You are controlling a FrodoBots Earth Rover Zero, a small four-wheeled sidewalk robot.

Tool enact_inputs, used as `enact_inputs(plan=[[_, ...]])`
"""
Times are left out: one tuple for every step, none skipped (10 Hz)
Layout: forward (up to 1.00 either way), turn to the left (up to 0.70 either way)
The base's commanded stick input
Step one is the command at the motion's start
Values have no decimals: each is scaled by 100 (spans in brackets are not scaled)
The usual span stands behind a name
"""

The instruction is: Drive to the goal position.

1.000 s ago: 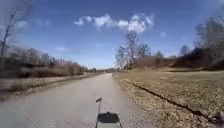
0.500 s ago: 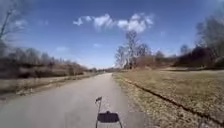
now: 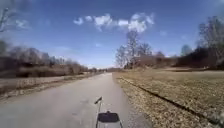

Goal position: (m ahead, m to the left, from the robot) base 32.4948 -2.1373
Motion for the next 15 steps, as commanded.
enact_inputs(plan=[[100, 0], [100, 9], [100, 27], [100, 25], [100, 5], [100, 0], [100, 11], [100, 26], [100, 27], [100, 27], [100, 27], [100, 27], [100, 27], [100, 27], [100, 27]])
